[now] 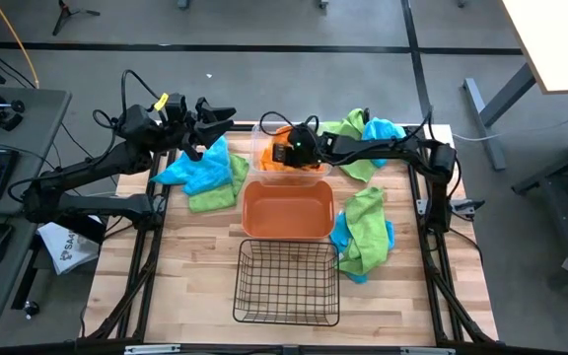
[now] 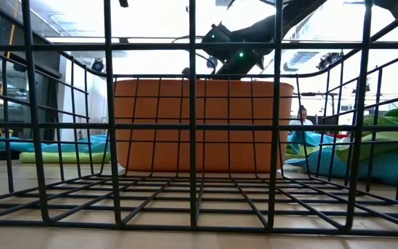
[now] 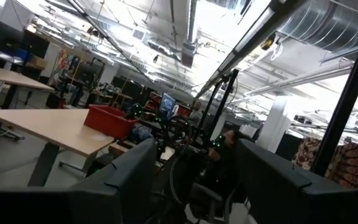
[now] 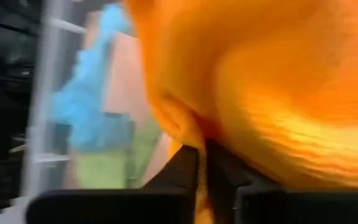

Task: Sort microfiber towel by color & place in baskets
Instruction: Put the orange towel into the transparent bin, then put the top right blue towel into the orange bin

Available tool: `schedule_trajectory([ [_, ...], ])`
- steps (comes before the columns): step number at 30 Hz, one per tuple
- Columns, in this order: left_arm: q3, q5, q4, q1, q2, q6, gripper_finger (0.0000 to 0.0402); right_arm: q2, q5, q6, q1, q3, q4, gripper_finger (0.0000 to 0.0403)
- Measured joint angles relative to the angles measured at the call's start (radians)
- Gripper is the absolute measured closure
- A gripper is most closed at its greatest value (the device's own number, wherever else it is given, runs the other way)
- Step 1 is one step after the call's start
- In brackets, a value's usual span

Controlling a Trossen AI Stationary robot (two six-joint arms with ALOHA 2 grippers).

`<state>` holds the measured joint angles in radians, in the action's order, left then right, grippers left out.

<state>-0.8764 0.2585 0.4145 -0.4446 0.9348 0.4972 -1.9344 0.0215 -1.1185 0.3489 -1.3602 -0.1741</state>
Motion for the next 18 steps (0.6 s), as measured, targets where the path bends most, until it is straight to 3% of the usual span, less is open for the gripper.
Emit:
schedule_trajectory([
  [11,0.0,0.0,0.001,0.0,0.0,-0.001,0.0193,0.135,-0.087,0.211,0.005,0.0,-0.03,0.0202],
  [18,0.0,0.0,0.002,0.0,0.0,-0.002,0.0193,0.299,-0.107,0.322,0.018,0.0,-0.169,0.0147],
])
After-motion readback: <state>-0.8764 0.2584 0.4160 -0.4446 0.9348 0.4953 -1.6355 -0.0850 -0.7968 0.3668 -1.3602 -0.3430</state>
